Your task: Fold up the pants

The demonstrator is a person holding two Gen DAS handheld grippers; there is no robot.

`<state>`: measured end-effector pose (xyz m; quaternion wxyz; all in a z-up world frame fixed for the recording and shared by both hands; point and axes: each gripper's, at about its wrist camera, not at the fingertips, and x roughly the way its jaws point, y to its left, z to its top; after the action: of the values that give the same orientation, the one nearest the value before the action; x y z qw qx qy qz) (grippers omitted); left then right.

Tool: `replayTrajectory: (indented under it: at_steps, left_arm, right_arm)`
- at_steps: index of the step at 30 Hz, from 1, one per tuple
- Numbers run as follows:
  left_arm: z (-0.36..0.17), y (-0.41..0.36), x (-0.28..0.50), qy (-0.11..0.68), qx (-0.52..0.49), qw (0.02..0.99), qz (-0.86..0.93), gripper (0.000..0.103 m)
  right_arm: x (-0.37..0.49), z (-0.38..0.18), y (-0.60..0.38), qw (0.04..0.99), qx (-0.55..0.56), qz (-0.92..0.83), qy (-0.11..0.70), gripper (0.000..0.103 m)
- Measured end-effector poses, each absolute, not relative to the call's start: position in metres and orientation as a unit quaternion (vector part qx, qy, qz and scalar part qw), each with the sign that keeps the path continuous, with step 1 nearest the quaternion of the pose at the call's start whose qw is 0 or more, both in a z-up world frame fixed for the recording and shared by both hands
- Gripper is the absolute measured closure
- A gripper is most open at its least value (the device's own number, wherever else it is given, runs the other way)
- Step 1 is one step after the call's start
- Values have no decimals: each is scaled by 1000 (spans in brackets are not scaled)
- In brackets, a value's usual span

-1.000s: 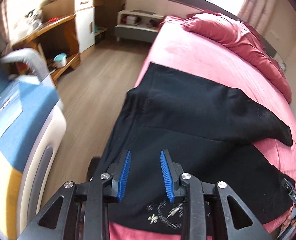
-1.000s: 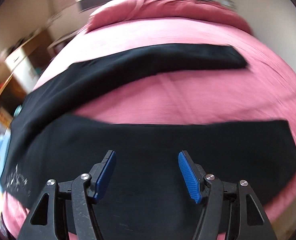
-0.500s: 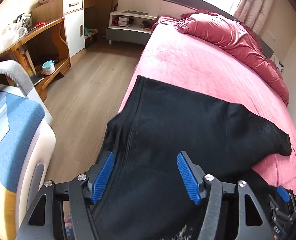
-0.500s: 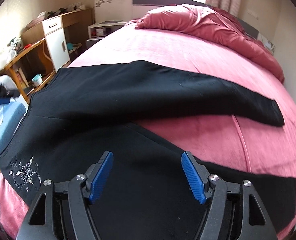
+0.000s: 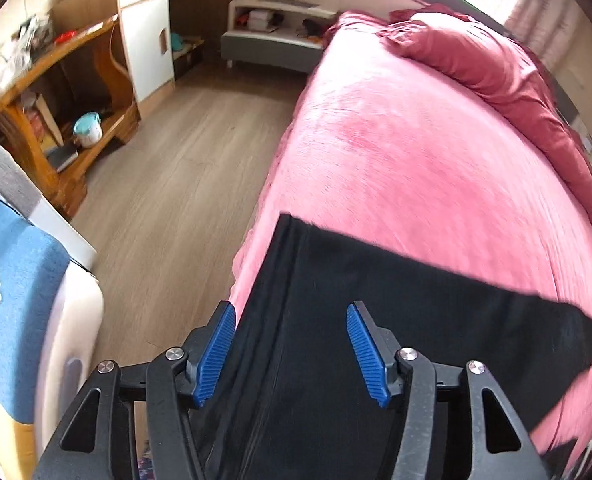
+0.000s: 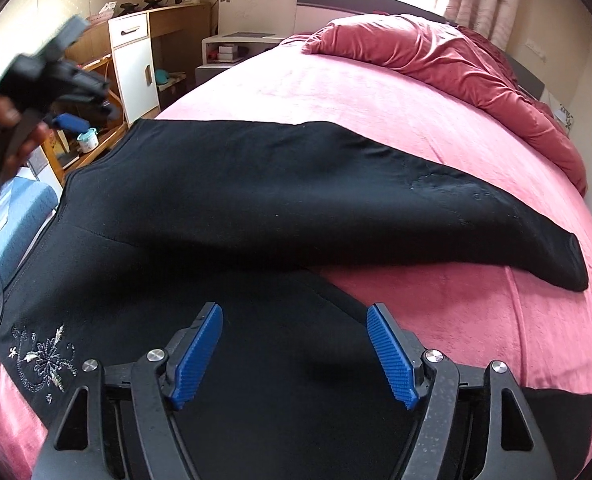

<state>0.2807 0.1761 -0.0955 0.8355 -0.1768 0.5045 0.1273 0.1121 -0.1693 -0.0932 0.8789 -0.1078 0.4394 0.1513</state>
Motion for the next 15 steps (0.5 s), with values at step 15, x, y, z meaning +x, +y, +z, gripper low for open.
replayTrajectory:
  at_steps: [15]
  left_arm:
    - [-132, 194, 349, 543, -216, 803, 117, 44]
  right_arm:
    - [117, -117, -180, 866, -84, 145, 471, 25]
